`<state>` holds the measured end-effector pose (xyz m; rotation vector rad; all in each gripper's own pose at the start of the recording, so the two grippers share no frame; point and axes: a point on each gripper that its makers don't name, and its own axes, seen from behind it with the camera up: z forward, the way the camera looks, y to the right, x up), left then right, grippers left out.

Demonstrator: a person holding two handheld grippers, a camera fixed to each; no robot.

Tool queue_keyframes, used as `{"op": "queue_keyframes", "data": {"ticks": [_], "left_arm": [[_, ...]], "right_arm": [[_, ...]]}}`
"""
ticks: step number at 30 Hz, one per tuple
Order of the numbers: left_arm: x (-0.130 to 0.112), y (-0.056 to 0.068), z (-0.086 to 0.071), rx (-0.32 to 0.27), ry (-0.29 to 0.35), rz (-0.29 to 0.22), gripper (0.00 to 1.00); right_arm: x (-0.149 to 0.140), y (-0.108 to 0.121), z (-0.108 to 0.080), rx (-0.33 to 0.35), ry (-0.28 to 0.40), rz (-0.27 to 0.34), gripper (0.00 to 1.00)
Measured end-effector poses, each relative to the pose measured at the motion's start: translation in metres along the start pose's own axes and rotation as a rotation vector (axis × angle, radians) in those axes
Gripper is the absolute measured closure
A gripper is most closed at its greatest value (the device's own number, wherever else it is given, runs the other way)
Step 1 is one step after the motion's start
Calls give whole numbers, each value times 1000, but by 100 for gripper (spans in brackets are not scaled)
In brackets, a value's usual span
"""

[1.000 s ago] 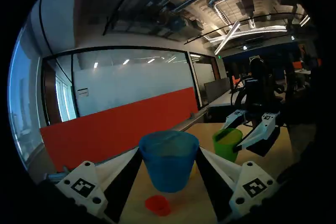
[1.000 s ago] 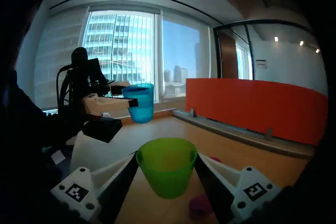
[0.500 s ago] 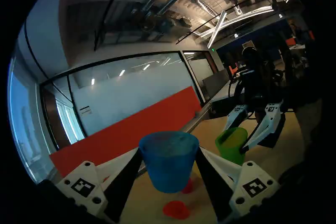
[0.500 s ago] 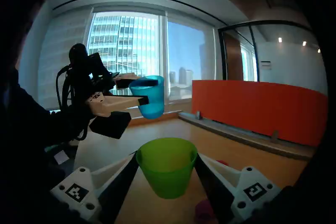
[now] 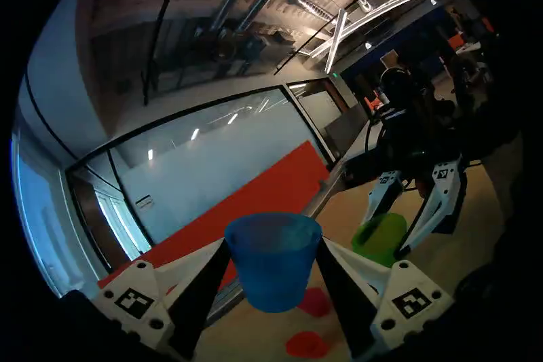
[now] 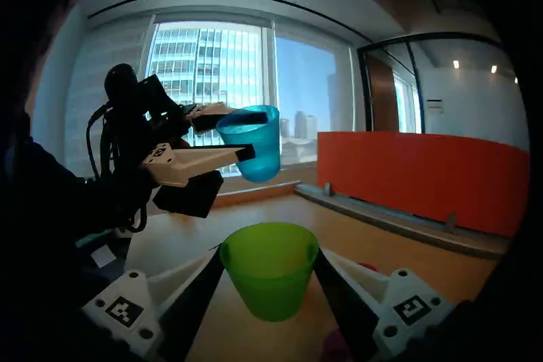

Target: Pour water

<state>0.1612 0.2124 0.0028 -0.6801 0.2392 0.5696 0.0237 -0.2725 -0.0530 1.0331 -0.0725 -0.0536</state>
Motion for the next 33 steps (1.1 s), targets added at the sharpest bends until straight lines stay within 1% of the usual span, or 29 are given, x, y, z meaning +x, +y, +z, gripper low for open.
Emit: {"op": "queue_keyframes", "data": {"ticks": [5, 14, 23, 27, 33], "left_arm": [[9, -2, 2, 5, 11, 43, 14], [21, -5, 3, 12, 25, 99, 14], [24, 0, 5, 8, 23, 165, 14], [27, -1, 5, 12, 23, 197, 14], [31, -3, 6, 22, 24, 228, 14]], "right_arm": [[2, -5, 3, 13, 2, -3, 8], [5, -11, 8, 30, 7, -5, 8], [7, -16, 14, 45, 9, -5, 8], [8, -17, 16, 50, 10, -9, 8], [7, -19, 19, 57, 14, -6, 8]]}}
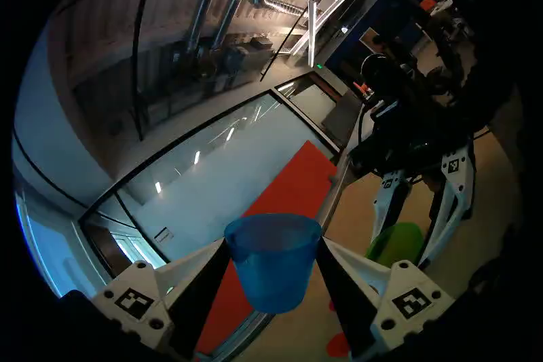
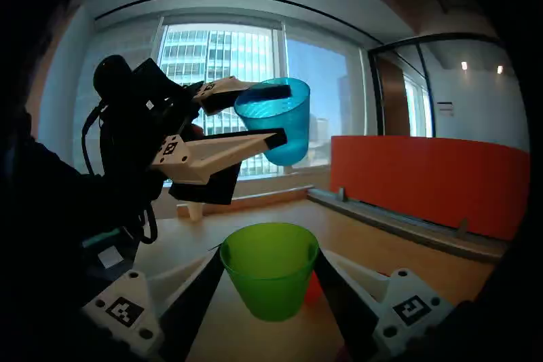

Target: Pour water

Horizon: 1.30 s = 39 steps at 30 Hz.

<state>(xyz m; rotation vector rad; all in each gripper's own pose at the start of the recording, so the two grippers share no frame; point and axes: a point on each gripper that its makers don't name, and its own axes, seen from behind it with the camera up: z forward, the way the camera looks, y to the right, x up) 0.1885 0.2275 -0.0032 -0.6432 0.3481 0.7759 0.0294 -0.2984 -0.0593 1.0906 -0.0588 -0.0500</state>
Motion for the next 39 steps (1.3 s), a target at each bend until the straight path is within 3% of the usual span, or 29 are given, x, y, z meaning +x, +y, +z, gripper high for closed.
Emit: {"op": "queue_keyframes", "data": {"ticks": [39], "left_arm": [[8, 1, 13, 11, -8, 250, 14]], "right_arm": [[5, 0, 6, 6, 5, -5, 8]]}}
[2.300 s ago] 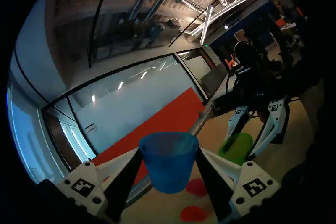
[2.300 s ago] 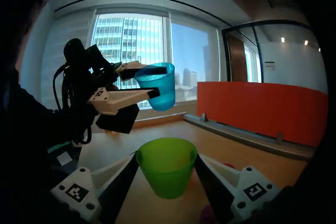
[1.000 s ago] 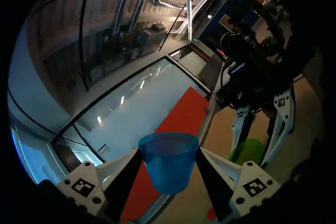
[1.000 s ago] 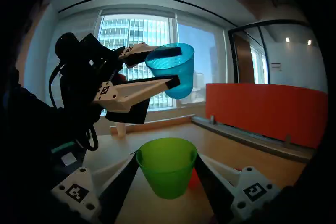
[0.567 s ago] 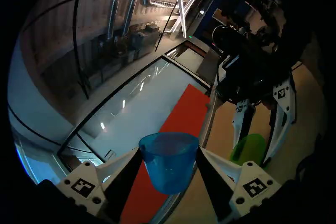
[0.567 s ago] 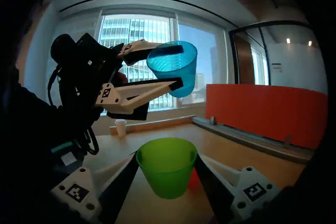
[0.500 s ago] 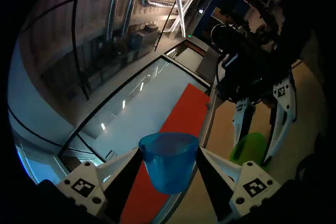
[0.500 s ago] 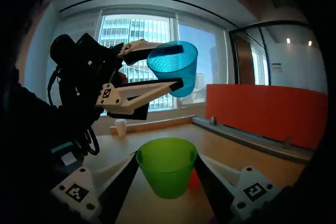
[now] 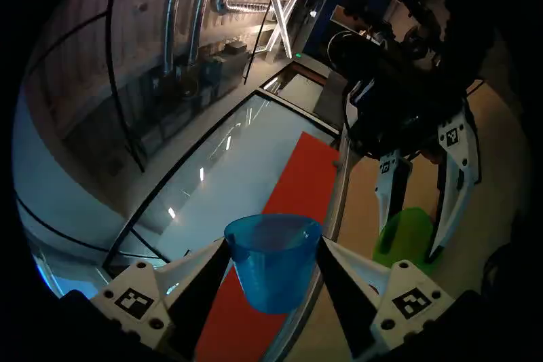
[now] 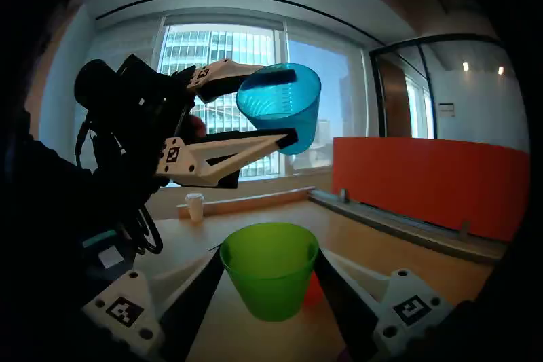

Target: Pour water

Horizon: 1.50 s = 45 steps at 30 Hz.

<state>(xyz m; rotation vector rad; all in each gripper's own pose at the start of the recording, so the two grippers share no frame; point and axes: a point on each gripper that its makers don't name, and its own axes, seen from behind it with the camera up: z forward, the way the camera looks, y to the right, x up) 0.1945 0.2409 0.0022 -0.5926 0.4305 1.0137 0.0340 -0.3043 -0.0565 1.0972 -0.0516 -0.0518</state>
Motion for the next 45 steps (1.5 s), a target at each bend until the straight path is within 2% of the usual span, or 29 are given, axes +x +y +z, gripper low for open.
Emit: {"op": "queue_keyframes", "data": {"ticks": [24, 35, 45], "left_arm": [[5, -1, 1, 12, 3, 108, 14], [6, -6, 1, 27, 0, 139, 14], [7, -4, -1, 28, -2, 171, 14]], "right_arm": [[-2, 3, -2, -6, -2, -4, 8], [0, 4, -1, -8, -2, -8, 8], [1, 6, -2, -13, -1, -10, 8]]}}
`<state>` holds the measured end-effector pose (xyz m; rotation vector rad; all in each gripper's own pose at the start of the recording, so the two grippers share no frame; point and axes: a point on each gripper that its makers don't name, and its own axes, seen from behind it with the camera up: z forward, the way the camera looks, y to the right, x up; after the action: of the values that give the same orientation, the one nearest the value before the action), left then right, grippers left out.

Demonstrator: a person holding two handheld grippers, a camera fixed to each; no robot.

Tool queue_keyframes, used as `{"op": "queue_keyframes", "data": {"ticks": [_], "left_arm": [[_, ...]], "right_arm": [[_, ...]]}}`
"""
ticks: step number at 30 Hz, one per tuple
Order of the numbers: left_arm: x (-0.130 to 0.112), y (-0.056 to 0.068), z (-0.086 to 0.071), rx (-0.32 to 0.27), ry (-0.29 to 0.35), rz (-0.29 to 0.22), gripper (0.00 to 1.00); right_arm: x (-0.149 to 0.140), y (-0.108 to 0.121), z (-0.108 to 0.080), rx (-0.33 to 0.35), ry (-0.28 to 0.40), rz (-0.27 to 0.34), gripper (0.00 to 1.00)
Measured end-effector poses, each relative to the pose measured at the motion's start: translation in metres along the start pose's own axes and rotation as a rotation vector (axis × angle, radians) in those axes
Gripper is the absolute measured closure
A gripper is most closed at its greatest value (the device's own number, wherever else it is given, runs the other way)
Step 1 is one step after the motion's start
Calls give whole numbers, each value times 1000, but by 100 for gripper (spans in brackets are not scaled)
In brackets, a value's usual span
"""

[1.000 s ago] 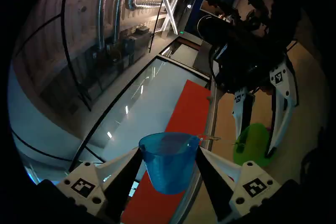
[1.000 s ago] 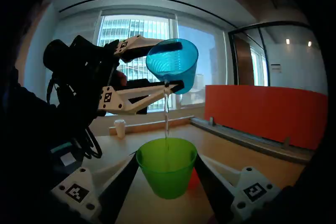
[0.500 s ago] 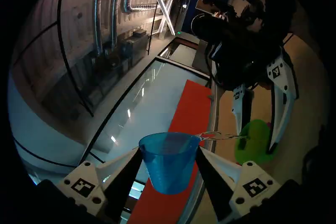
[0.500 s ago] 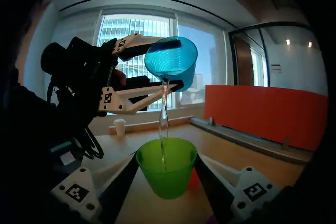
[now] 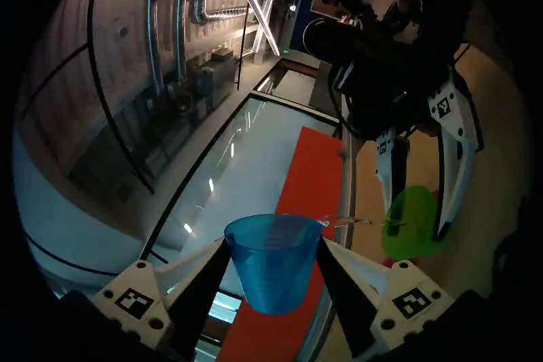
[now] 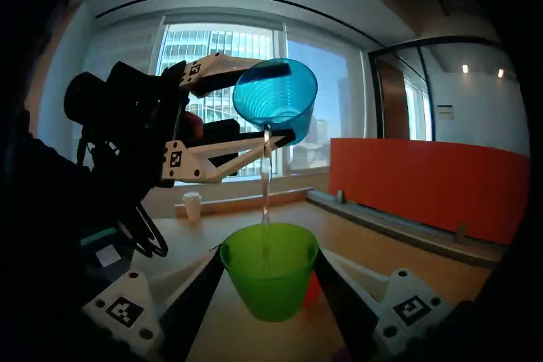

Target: Pour water

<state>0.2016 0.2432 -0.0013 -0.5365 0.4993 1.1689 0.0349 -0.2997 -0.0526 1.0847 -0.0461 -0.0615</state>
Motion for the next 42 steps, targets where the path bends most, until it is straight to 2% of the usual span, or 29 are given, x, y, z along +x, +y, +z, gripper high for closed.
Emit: {"op": "queue_keyframes", "data": {"ticks": [20, 33, 42], "left_arm": [[3, -7, -1, 9, 11, 81, 14], [10, -7, -3, 9, 16, 126, 14], [14, -15, -1, 17, 18, 170, 14]], "right_arm": [[-1, 3, 0, 0, 1, -2, 8], [2, 4, 0, -1, 4, -6, 8], [4, 7, 0, -4, 6, -7, 8]]}}
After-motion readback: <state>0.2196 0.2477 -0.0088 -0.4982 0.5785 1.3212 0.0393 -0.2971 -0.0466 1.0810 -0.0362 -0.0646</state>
